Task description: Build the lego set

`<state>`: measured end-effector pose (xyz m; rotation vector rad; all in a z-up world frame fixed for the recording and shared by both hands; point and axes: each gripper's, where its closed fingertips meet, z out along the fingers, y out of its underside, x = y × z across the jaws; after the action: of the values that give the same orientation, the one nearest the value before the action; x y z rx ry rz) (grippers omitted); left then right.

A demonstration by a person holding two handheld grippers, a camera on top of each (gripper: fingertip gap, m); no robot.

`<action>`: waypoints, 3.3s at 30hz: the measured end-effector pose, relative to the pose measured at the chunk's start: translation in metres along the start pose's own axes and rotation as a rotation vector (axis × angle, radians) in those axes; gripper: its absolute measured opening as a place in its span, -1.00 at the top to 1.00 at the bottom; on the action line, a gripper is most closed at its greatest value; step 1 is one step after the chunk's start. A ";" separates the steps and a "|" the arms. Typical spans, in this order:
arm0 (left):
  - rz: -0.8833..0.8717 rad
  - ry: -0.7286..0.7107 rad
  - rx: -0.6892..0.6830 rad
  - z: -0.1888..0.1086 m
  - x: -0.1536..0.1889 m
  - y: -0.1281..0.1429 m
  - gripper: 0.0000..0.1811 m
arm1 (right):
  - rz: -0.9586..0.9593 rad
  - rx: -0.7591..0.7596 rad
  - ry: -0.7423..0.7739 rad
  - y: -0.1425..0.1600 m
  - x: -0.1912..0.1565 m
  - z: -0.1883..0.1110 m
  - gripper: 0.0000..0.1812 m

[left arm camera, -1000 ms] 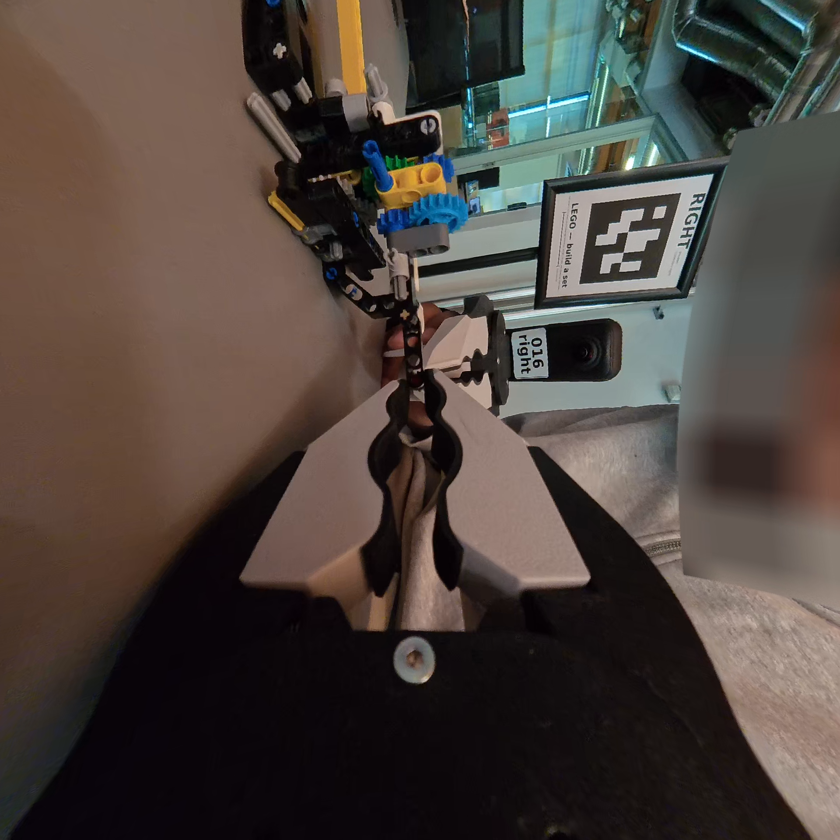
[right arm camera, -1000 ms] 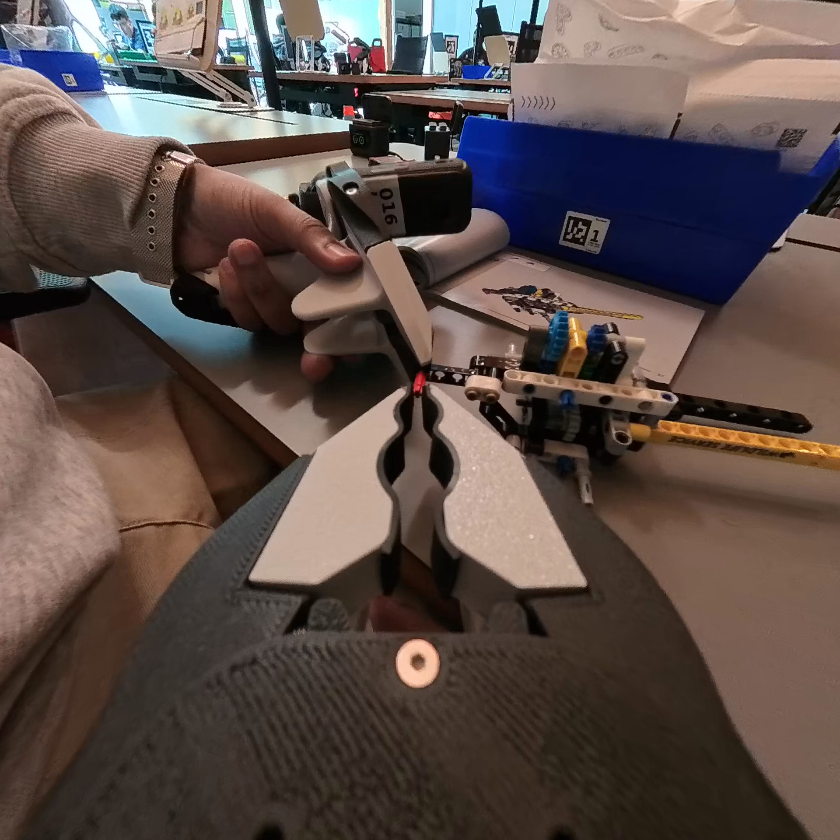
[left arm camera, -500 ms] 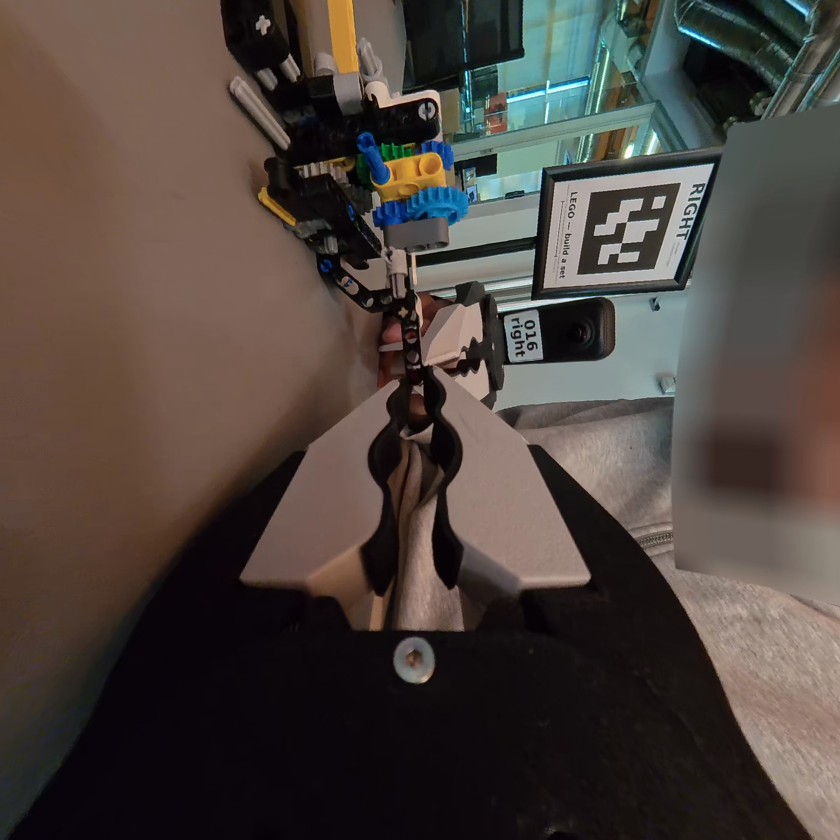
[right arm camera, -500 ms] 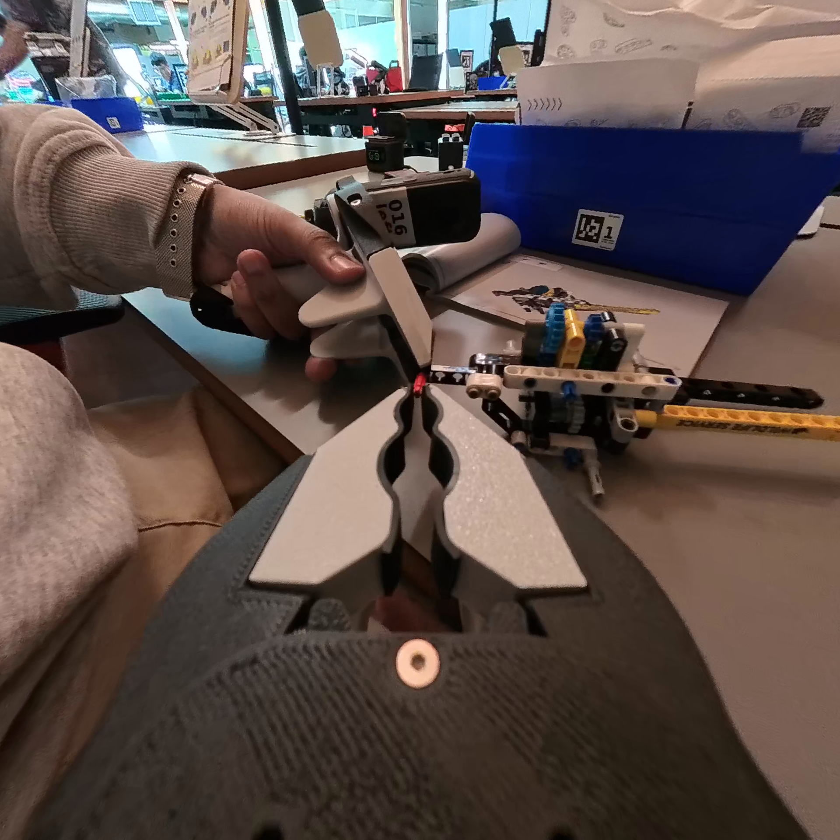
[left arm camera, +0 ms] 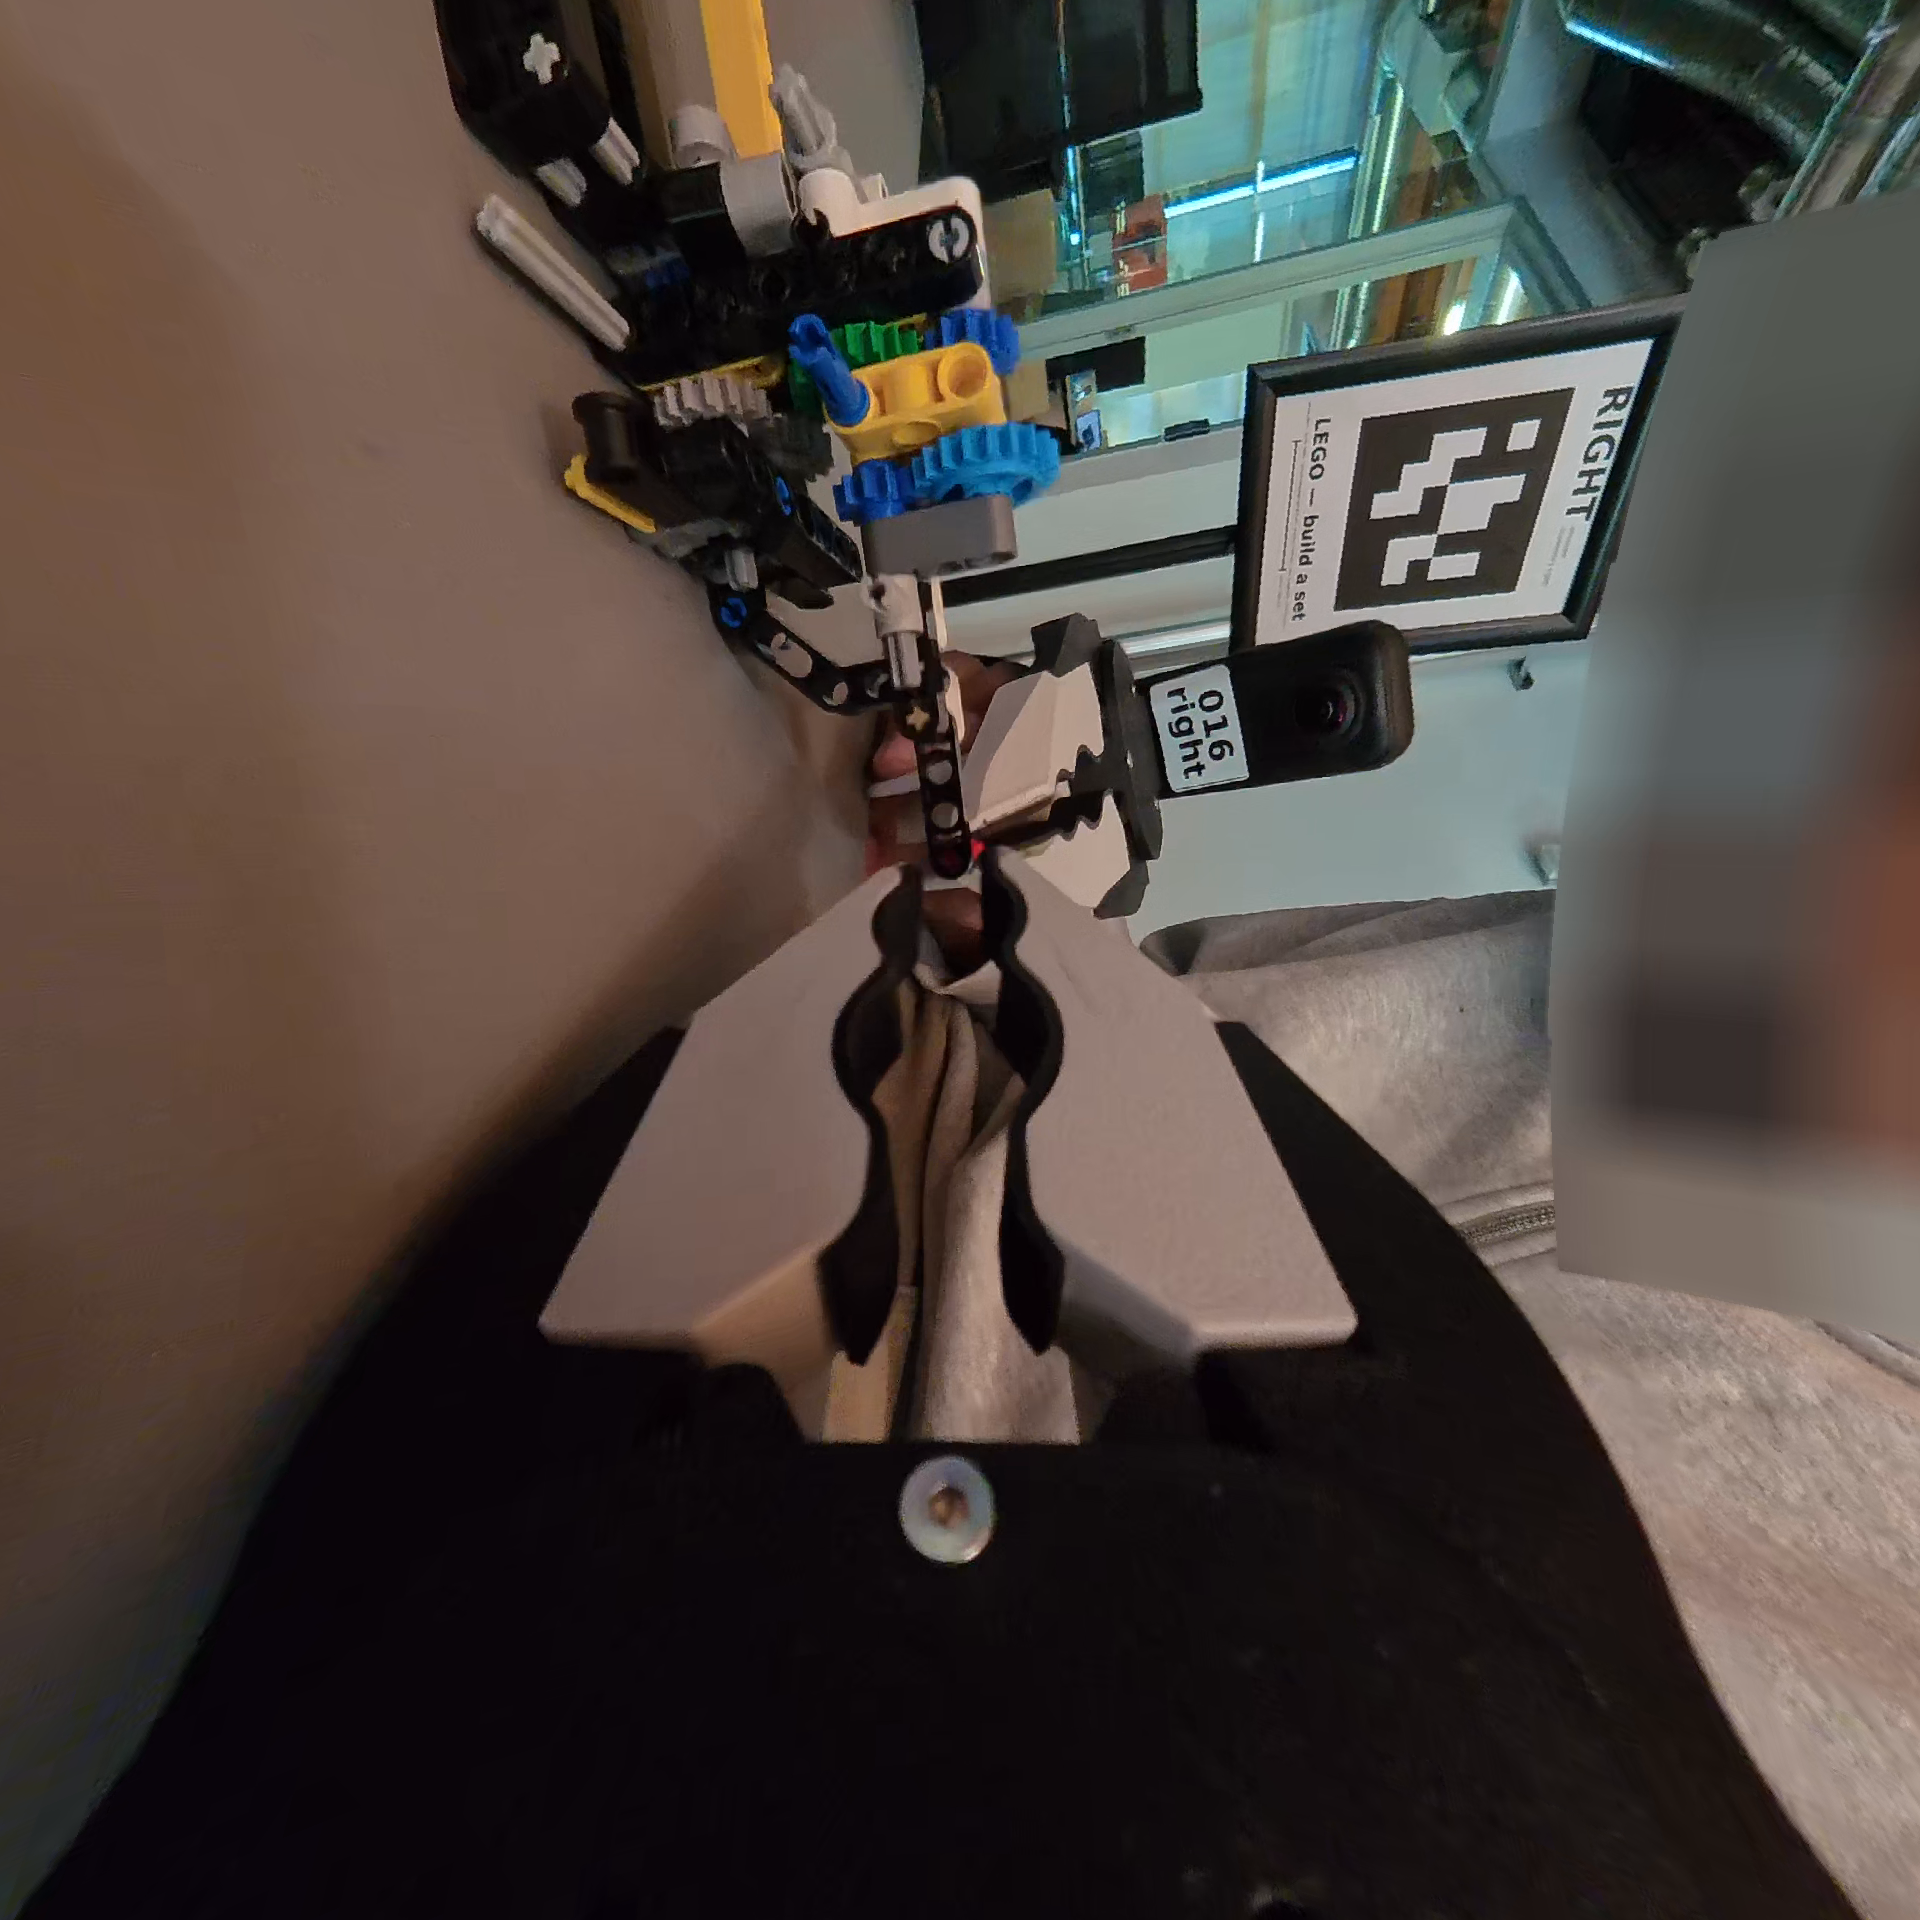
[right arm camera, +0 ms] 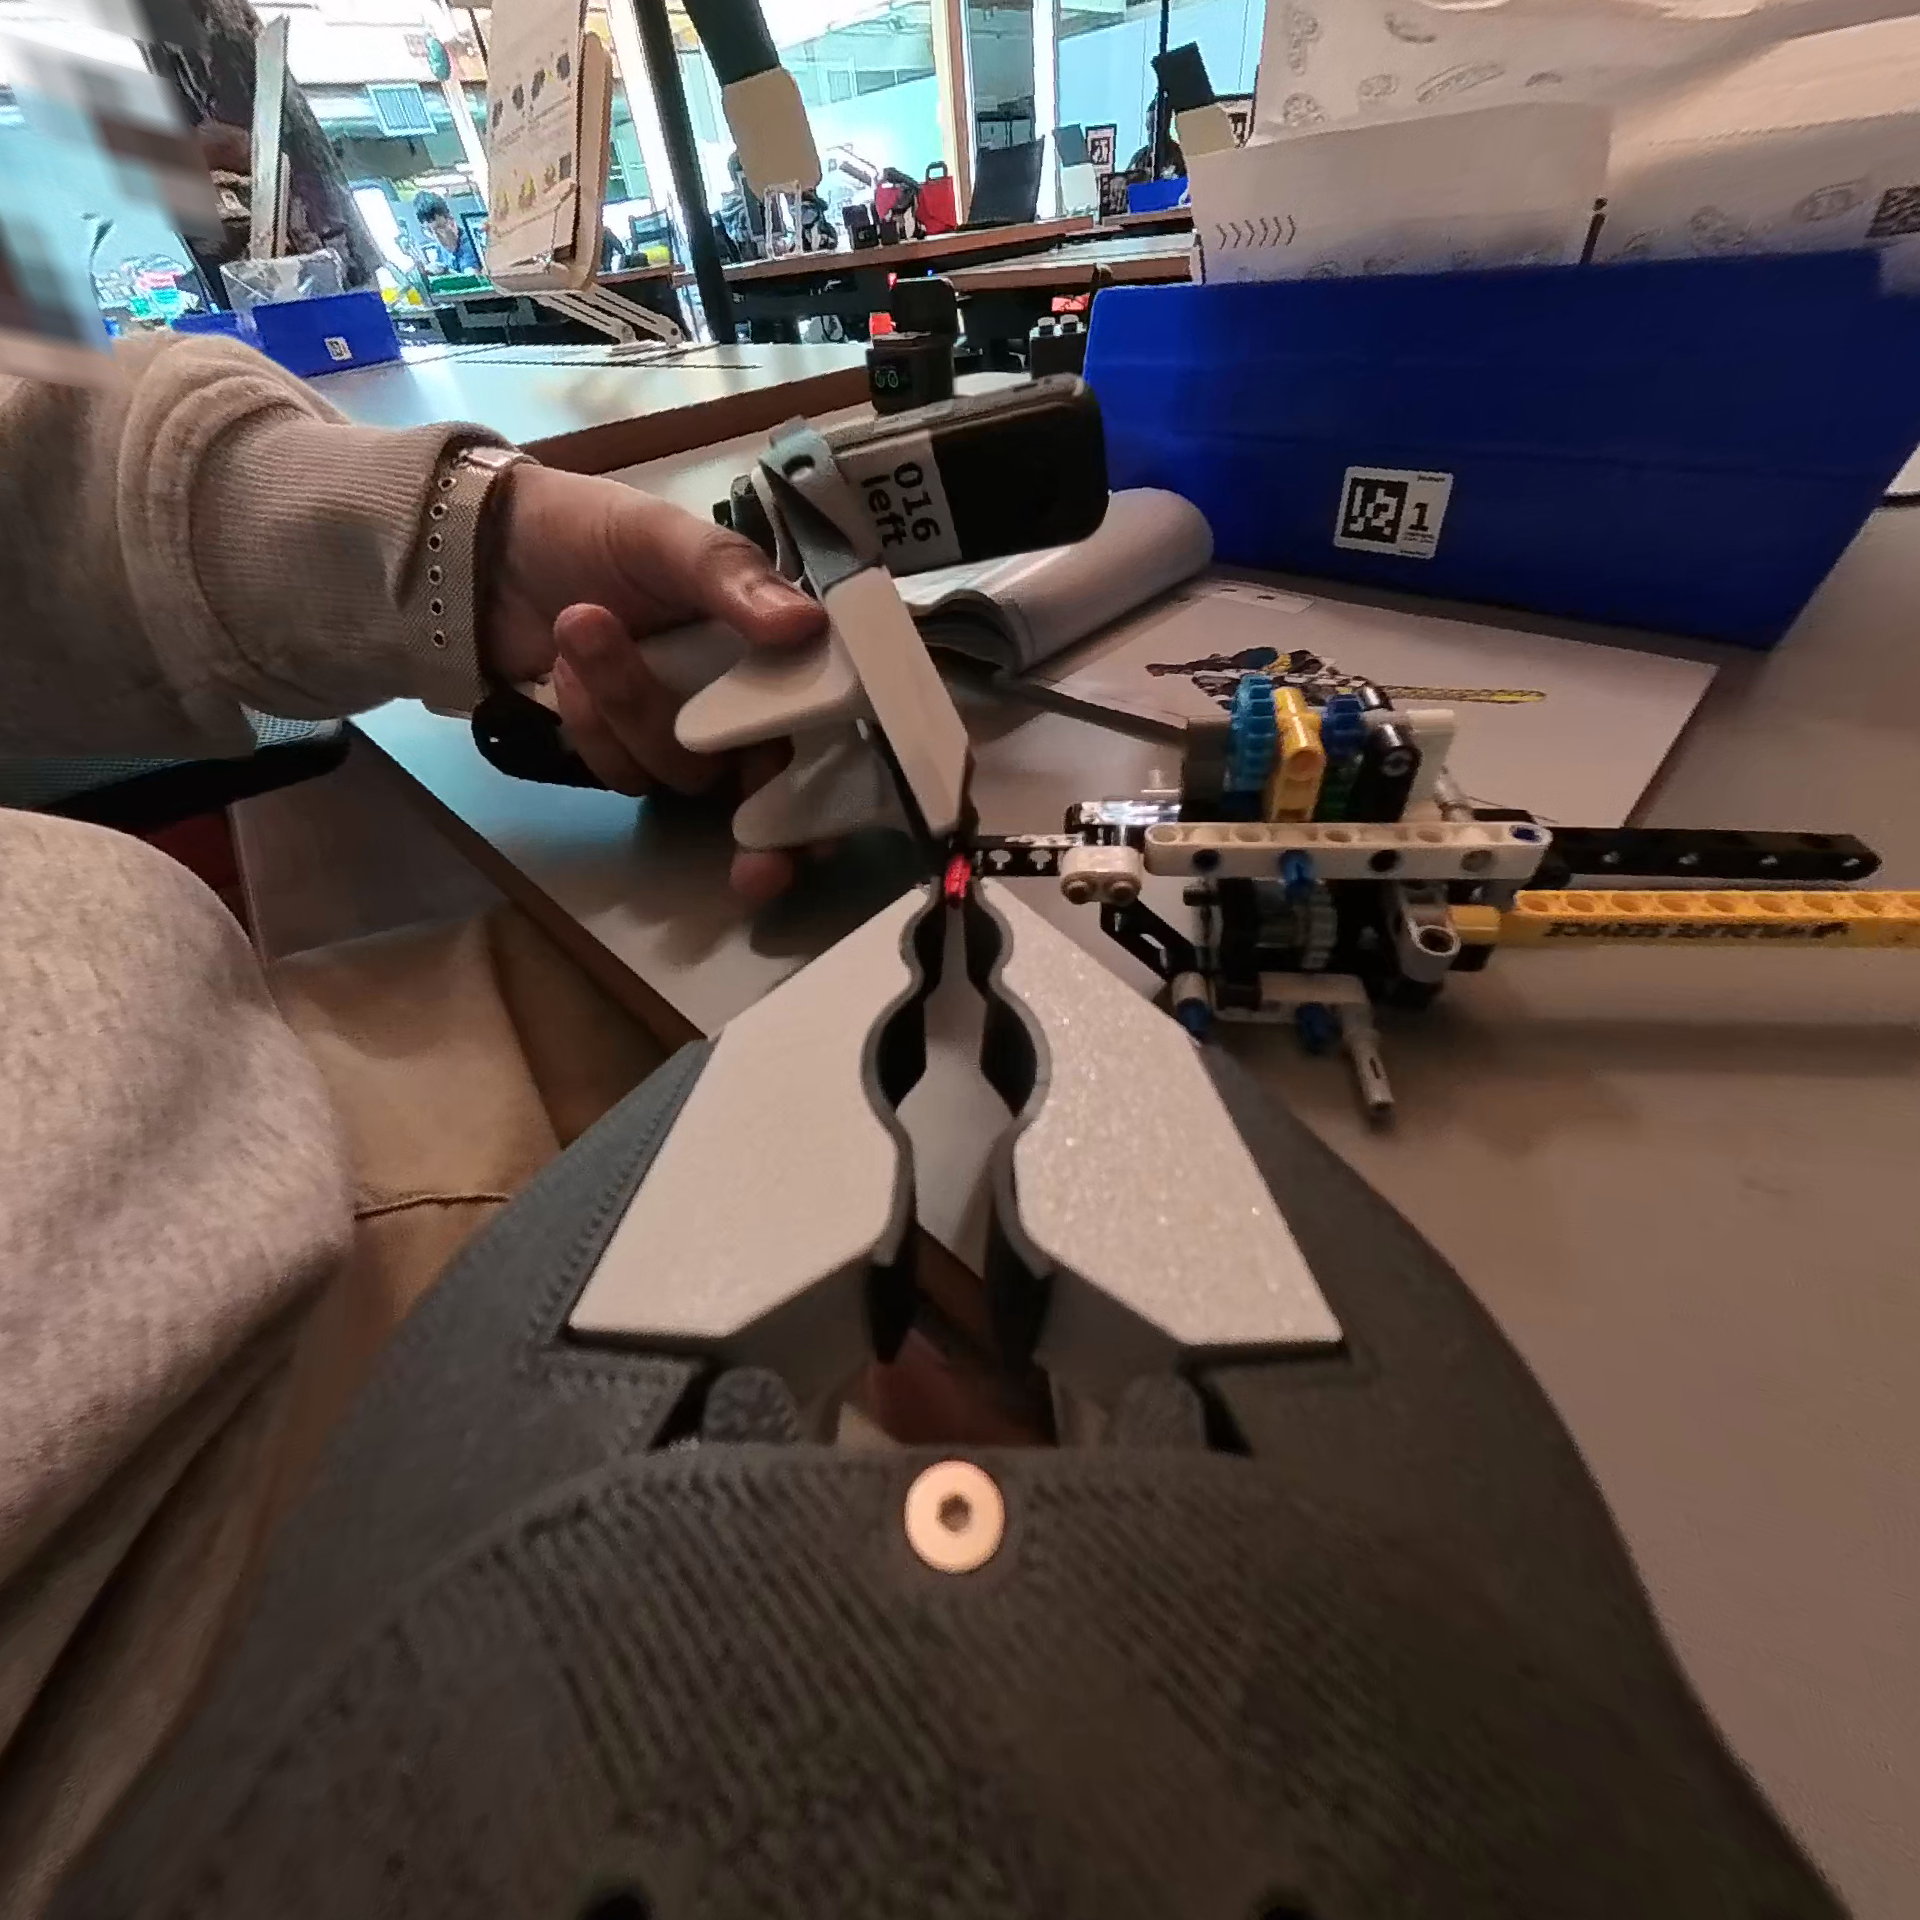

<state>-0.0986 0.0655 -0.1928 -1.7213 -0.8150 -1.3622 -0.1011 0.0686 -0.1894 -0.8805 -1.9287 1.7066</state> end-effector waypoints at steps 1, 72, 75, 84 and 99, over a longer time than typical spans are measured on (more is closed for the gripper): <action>0.005 0.002 -0.001 0.000 0.001 0.000 0.82 | 0.005 0.002 0.000 0.000 0.001 0.000 0.98; -0.068 0.060 -0.035 0.004 0.002 -0.003 0.91 | 0.169 0.029 -0.147 -0.003 0.000 -0.005 0.98; -0.071 0.063 -0.035 0.003 0.002 -0.003 0.91 | 0.166 0.027 -0.146 -0.003 0.000 -0.005 0.98; -0.085 0.079 -0.049 0.004 0.004 -0.002 0.91 | 0.183 0.038 -0.169 -0.004 -0.001 -0.006 0.98; -0.098 0.086 -0.051 0.003 0.004 -0.003 0.91 | 0.181 0.031 -0.171 -0.003 -0.002 -0.005 0.98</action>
<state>-0.0986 0.0700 -0.1890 -1.6680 -0.8319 -1.5235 -0.0967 0.0712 -0.1858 -0.9509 -1.9759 1.9689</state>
